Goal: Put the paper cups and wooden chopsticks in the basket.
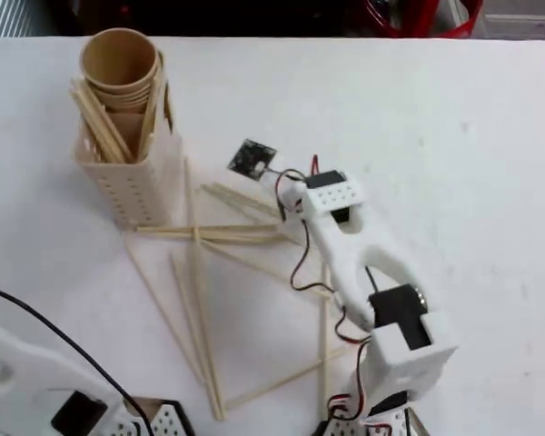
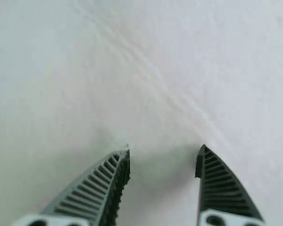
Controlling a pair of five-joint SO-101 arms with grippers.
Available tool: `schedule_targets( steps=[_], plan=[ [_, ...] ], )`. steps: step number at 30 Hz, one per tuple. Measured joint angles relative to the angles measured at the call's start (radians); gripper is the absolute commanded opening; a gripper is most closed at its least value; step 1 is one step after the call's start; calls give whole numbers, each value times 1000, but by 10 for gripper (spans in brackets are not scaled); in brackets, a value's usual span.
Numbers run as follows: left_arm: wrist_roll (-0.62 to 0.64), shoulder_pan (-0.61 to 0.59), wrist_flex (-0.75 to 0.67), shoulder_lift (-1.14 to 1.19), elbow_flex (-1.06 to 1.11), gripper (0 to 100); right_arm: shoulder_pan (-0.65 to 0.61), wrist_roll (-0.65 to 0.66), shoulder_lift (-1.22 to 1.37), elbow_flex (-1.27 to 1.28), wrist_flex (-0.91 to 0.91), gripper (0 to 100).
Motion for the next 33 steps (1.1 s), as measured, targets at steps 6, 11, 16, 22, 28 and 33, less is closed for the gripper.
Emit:
schedule_targets(
  steps=[6,11,16,22,28,33],
  plan=[
    [0,0,0,0,0,244,26,61,28,0,-9,180],
    [0,0,0,0,0,244,29,86,20,0,-11,183],
    [0,0,0,0,0,244,32,92,-68,6,-11,230],
    [0,0,0,0,0,244,8,92,-80,6,-11,377],
    [0,0,0,0,0,244,-35,92,49,-49,-11,380],
    [0,0,0,0,0,244,-28,92,167,-161,-15,351]
  ],
)
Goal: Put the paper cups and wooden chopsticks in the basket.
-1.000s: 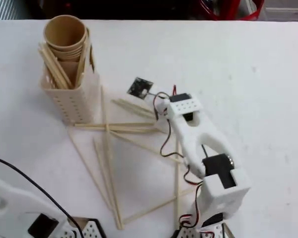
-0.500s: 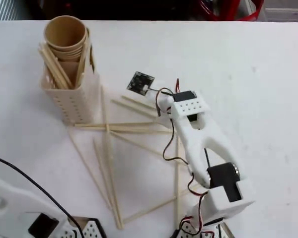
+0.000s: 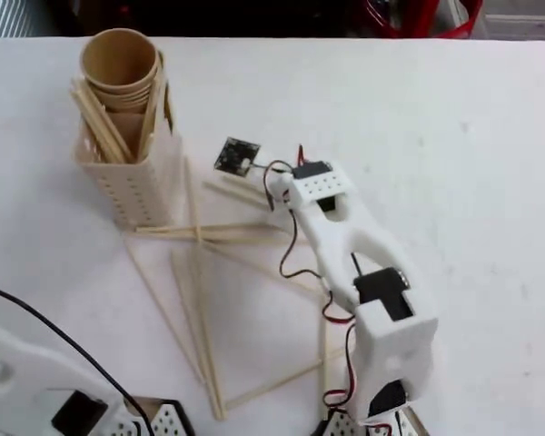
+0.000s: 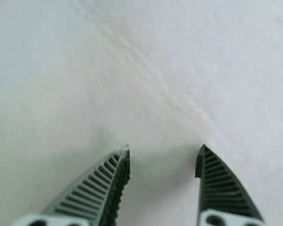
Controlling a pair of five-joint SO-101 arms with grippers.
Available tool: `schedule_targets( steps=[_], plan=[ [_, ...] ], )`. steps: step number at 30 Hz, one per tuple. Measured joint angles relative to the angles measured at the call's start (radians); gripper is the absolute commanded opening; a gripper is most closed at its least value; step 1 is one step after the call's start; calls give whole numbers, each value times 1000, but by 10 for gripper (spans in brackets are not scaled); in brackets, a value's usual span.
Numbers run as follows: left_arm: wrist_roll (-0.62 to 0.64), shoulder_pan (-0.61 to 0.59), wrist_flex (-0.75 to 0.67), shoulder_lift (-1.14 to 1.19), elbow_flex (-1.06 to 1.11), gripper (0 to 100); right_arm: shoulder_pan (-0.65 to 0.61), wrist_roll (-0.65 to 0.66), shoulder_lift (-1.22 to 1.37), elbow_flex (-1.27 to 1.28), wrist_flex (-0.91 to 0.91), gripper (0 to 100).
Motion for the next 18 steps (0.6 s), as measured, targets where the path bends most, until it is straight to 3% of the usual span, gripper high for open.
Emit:
schedule_targets(
  steps=[7,18],
  plan=[
    [0,0,0,0,0,244,29,0,118,-152,72,61],
    [0,0,0,0,0,244,51,-38,146,-210,184,17]
  ],
)
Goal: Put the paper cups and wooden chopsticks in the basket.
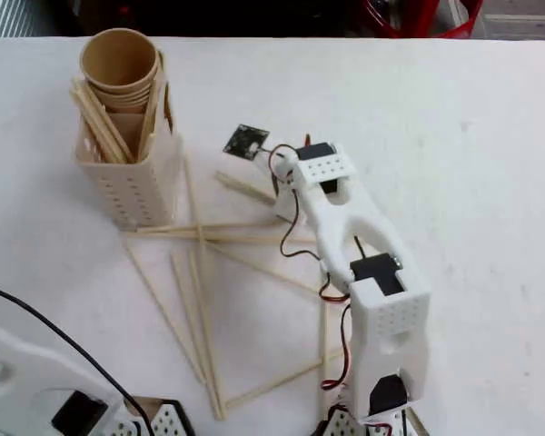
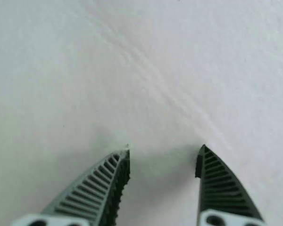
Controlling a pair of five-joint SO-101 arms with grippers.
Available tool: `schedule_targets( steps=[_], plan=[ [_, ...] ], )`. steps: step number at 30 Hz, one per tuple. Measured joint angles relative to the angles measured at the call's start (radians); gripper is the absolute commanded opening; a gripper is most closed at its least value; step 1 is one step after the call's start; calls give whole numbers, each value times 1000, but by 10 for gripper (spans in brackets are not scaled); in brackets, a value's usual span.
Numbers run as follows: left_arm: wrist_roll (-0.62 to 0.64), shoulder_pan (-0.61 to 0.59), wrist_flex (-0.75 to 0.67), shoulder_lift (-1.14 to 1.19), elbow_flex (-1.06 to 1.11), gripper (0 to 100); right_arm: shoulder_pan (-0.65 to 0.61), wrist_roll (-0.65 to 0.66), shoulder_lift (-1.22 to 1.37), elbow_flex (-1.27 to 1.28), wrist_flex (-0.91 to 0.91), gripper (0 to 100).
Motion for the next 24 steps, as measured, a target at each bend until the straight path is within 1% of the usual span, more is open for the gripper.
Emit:
schedule_targets(
  steps=[6,14,16,20,24],
  plan=[
    [0,0,0,0,0,244,-3,-135,-117,20,43,17],
    [0,0,0,0,0,244,-14,-276,-517,18,101,16],
    [0,0,0,0,0,244,-61,-307,-617,15,101,16],
    [0,0,0,0,0,243,-219,-390,-743,-75,69,16],
    [0,0,0,0,0,243,-345,-509,-760,-170,-61,16]
  ],
)
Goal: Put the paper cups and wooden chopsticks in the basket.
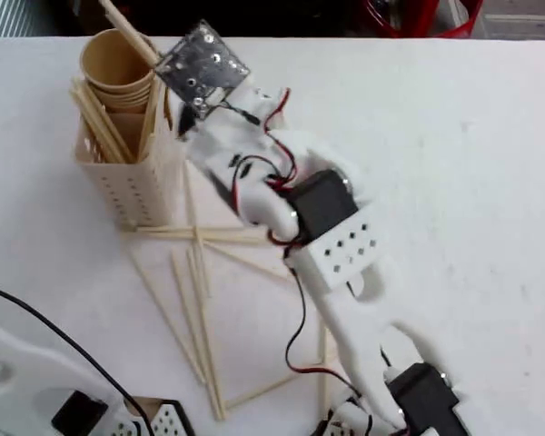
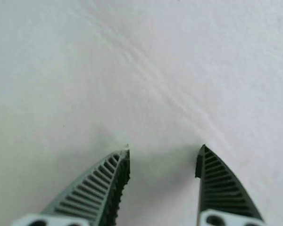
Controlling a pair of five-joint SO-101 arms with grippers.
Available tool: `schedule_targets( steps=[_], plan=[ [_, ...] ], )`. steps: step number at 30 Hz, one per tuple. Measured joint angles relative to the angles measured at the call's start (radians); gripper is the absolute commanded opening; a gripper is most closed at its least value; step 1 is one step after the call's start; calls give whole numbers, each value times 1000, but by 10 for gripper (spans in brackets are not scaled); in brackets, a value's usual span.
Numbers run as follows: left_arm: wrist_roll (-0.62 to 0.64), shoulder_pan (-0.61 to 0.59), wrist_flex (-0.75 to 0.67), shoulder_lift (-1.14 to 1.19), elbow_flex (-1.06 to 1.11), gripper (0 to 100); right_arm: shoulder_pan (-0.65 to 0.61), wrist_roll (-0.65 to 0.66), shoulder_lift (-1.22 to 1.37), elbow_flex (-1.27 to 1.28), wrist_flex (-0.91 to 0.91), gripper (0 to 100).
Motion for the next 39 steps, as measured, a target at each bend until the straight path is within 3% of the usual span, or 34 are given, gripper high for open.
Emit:
schedule_targets(
  steps=[7,14,19,26,30,35,39],
  plan=[
    [0,8,0,2,0,242,-141,-103,98,-21,-407,17],
    [0,9,0,2,0,242,-173,-106,307,-21,-753,17],
    [0,9,0,2,0,242,-164,-106,396,-21,-779,24],
    [0,12,0,2,0,242,-153,-106,404,-21,-758,187],
    [0,12,0,2,0,242,-152,-106,404,-21,-698,143],
    [0,12,0,2,0,242,-138,-106,404,-23,-663,14],
    [0,12,0,2,0,242,-110,-106,339,-23,-483,46]
  ],
)
